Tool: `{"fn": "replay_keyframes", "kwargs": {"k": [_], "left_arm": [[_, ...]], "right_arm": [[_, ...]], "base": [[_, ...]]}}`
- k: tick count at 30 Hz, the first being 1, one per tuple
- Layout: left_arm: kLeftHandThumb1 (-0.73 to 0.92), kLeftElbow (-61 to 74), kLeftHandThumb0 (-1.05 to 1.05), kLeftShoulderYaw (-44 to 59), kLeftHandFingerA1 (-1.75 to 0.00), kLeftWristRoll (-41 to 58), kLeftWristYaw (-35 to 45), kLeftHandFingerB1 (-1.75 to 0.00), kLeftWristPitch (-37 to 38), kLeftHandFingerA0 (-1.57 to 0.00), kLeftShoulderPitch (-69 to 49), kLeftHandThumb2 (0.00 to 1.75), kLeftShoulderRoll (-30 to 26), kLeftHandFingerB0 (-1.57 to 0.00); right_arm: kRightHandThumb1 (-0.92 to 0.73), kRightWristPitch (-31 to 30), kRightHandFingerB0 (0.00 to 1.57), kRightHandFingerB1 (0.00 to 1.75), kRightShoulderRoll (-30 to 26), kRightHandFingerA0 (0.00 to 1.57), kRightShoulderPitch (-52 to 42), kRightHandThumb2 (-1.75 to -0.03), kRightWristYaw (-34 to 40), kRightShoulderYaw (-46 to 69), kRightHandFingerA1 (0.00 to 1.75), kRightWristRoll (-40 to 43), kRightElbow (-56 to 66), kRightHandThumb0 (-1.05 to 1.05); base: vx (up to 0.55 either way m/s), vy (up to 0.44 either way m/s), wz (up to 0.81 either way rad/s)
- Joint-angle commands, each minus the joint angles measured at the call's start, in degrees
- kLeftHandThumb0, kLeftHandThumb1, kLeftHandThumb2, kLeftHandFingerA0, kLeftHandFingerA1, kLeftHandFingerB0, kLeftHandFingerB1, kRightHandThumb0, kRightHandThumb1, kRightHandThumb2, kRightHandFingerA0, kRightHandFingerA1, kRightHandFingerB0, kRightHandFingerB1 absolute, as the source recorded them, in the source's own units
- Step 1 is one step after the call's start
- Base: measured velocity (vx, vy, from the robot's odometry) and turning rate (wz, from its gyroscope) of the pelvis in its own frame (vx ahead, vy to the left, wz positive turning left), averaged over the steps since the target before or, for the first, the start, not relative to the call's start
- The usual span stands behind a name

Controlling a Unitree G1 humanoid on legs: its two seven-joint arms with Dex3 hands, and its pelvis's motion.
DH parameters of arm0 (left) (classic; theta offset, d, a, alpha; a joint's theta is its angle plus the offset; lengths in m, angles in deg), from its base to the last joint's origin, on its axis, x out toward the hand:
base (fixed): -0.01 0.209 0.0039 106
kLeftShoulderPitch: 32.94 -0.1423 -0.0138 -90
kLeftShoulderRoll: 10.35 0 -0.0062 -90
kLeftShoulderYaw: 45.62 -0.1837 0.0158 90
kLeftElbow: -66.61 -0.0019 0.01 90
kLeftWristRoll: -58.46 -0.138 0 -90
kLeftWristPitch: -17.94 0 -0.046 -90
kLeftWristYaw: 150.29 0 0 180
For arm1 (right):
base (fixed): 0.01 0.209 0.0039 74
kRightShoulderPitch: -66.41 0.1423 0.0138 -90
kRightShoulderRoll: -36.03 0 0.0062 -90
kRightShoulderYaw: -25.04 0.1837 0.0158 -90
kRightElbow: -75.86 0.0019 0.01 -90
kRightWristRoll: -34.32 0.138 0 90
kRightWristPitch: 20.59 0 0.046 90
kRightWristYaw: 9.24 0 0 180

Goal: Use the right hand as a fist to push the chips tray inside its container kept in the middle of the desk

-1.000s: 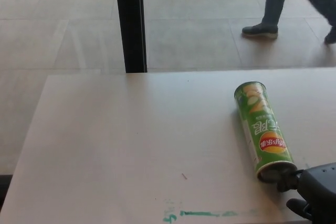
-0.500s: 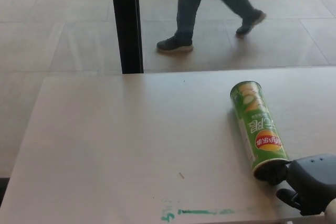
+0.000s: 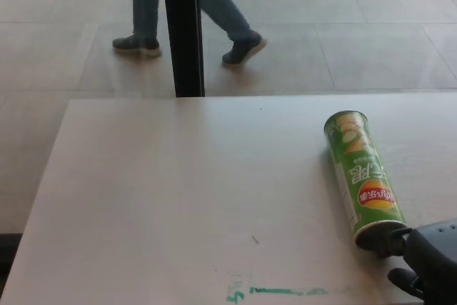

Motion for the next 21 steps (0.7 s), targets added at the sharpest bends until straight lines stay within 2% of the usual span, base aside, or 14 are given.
{"fn": "replay_keyframes", "kwargs": {"k": [1, 2, 5, 6, 8, 9, 10, 12, 13, 15, 16, 18, 19, 21], "left_arm": [[0.62, -0.17, -0.68, 0.09, -0.61, 0.3, -0.21, -0.54, 0.5, -0.45, -0.23, 0.99, -0.58, -0.36], [0.8, -0.11, -0.69, 0.44, -0.54, 0.72, 0.22, -0.42, 0.4, -0.49, -0.26, 0.64, -0.5, -0.39], [0.79, -0.06, -0.68, 0.55, -0.55, 0.76, 0.12, -0.45, 0.66, -0.49, -0.35, 0.63, -0.35, -0.42], [0.79, -0.13, -0.68, 0.49, -0.55, 0.66, -0.28, -0.43, 0.35, -0.52, -0.3, 0.63, -0.3, -0.4], [0.8, -0.11, -0.67, 0.14, -0.53, 0.26, -0.32, -0.43, 0.57, -0.49, -0.45, 0.64, -0.43, -0.38], [0.63, -0.1, -0.67, 0.0, -0.62, 0.11, -0.31, -0.55, 0.67, -0.44, -0.53, 0.99, -0.49, -0.34], [0.8, -0.07, -0.69, 0.12, -0.55, 0.29, -0.12, -0.44, 0.62, -0.49, -0.58, 0.63, -0.51, -0.4], [0.8, -0.03, -0.69, 0.31, -0.55, 0.53, 0.17, -0.44, 0.55, -0.49, -0.64, 0.63, -0.54, -0.4], [0.79, 0.1, -0.68, 0.6, -0.55, 0.88, 0.08, -0.43, 0.2, -0.51, -0.47, 0.63, -0.53, -0.4], [0.8, 0.02, -0.66, 0.48, -0.54, 0.73, 0.01, -0.44, 0.14, -0.49, -0.22, 0.63, -0.5, -0.39], [0.79, 0.01, -0.67, 0.29, -0.55, 0.51, -0.29, -0.45, 0.08, -0.51, -0.12, 0.63, -0.57, -0.43], [0.79, -0.06, -0.67, 0.16, -0.55, 0.32, -0.66, -0.45, 0.08, -0.51, -0.05, 0.63, -0.62, -0.43], [0.8, -0.11, -0.66, 0.53, -0.55, 0.72, -0.2, -0.44, -0.05, -0.5, -0.08, 0.63, -0.68, -0.41], [0.8, -0.12, -0.66, 0.56, -0.55, 0.74, -0.15, -0.44, -0.06, -0.5, -0.09, 0.63, -0.71, -0.41]], "right_arm": [[-0.82, 1.07, 0.6, 0.44, -3.79, 0.91, -6.01, -0.65, -4.52, 3.3, 0.79, 4.44, 6.5, -0.6], [-0.82, 2.0, 0.62, 0.45, -4.81, 0.92, -8.18, -0.64, -4.17, 4.69, 0.76, 5.43, 8.15, -0.6], [-0.8, 2.24, 0.61, 0.44, -6.12, 0.92, -12.34, -0.64, -5.94, 7.89, 0.73, 7.88, 12.38, -0.59], [-0.8, 2.79, 0.61, 0.45, -6.96, 0.92, -14.35, -0.64, -6.25, 9.76, 0.79, 9.03, 14.22, -0.6], [-0.81, 3.06, 0.61, 0.45, -7.78, 0.9, -16.02, -0.64, -8.22, 11.92, 0.78, 11.41, 16.22, -0.6], [-0.83, 2.61, 0.6, 0.44, -8.61, 0.87, -17.14, -0.65, -10.66, 13.73, 0.75, 13.59, 18.05, -0.61], [-0.81, 2.97, 0.63, 0.45, -9.0, 0.86, -18.13, -0.63, -11.55, 15.51, 0.73, 15.47, 19.08, -0.59], [-0.81, 3.84, 0.63, 0.45, -9.28, 0.86, -19.3, -0.63, -11.89, 17.57, 0.73, 17.59, 19.96, -0.59], [-0.81, 4.09, 0.63, 0.45, -9.66, 0.87, -20.0, -0.64, -12.6, 19.77, 0.8, 19.74, 20.58, -0.57], [-0.81, 4.52, 0.6, 0.46, -10.36, 0.87, -20.88, -0.63, -13.28, 25.1, 0.73, 23.32, 21.44, -0.57], [-0.68, 4.81, 0.53, 0.62, -10.41, 0.82, -20.83, -1.05, -12.9, 27.11, 0.81, 24.06, 21.3, -0.56], [-0.68, 5.14, 0.53, 0.62, -10.16, 0.82, -20.89, -1.05, -12.77, 28.66, 0.81, 24.64, 21.26, -0.56], [-0.79, 3.51, 0.59, 0.45, -9.38, 0.89, -20.26, -0.64, -11.94, 32.17, 0.75, 25.21, 20.94, -0.56], [-0.79, 3.64, 0.59, 0.45, -9.06, 0.89, -20.29, -0.64, -12.18, 32.92, 0.75, 25.39, 20.91, -0.56]], "base": [[0.0, 0.0, 0.0], [0.0, 0.0, 0.0], [0.0, 0.0, 0.0], [0.0, 0.0, 0.0], [0.0, 0.0, 0.0], [0.0, 0.0, 0.0], [0.0, 0.0, 0.0], [0.0, 0.0, 0.0], [0.0, 0.0, 0.0], [0.0, 0.0, 0.0], [0.0, 0.0, 0.0], [0.0, 0.0, 0.0], [0.0, 0.0, 0.0], [0.0, 0.0, 0.0]]}}
